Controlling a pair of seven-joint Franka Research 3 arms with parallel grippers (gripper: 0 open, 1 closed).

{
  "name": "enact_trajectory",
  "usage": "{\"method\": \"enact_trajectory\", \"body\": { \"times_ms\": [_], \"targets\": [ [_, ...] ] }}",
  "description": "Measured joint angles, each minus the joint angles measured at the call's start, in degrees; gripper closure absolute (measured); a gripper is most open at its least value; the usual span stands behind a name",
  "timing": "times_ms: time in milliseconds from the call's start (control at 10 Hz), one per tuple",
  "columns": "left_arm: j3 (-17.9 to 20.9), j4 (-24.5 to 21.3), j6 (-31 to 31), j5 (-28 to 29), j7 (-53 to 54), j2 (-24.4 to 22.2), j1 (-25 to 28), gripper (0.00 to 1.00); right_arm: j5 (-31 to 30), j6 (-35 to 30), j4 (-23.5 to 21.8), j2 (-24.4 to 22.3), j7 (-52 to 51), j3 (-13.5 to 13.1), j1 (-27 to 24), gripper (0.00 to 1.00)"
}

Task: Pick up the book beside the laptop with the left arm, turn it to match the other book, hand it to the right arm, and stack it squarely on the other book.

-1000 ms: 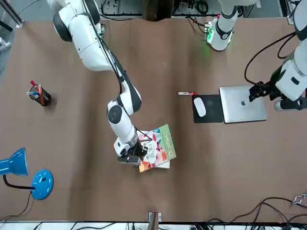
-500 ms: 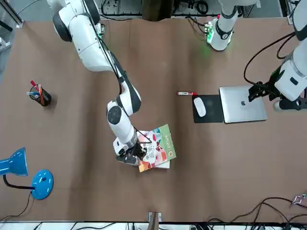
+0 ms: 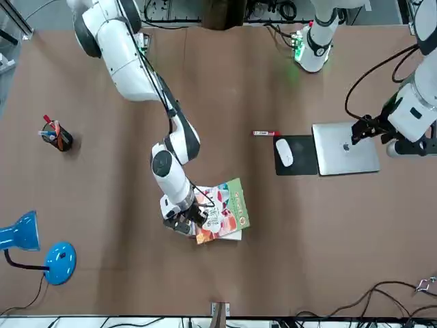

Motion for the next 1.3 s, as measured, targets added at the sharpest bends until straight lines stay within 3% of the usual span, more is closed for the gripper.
{"method": "enact_trajectory", "body": {
  "times_ms": [500, 1300],
  "targets": [
    [0.0, 0.01, 0.0, 0.0, 0.0, 0.22, 0.02, 0.0, 0.03, 0.15, -2.38, -1.45, 9.08, -0.2, -0.01, 0.99],
    [0.01, 0.41, 0.01, 0.0, 0.0, 0.23, 0.05, 0.0, 0.03, 0.27, -6.75, -4.19, 12.46, -0.27, -0.01, 0.99]
  ]
}}
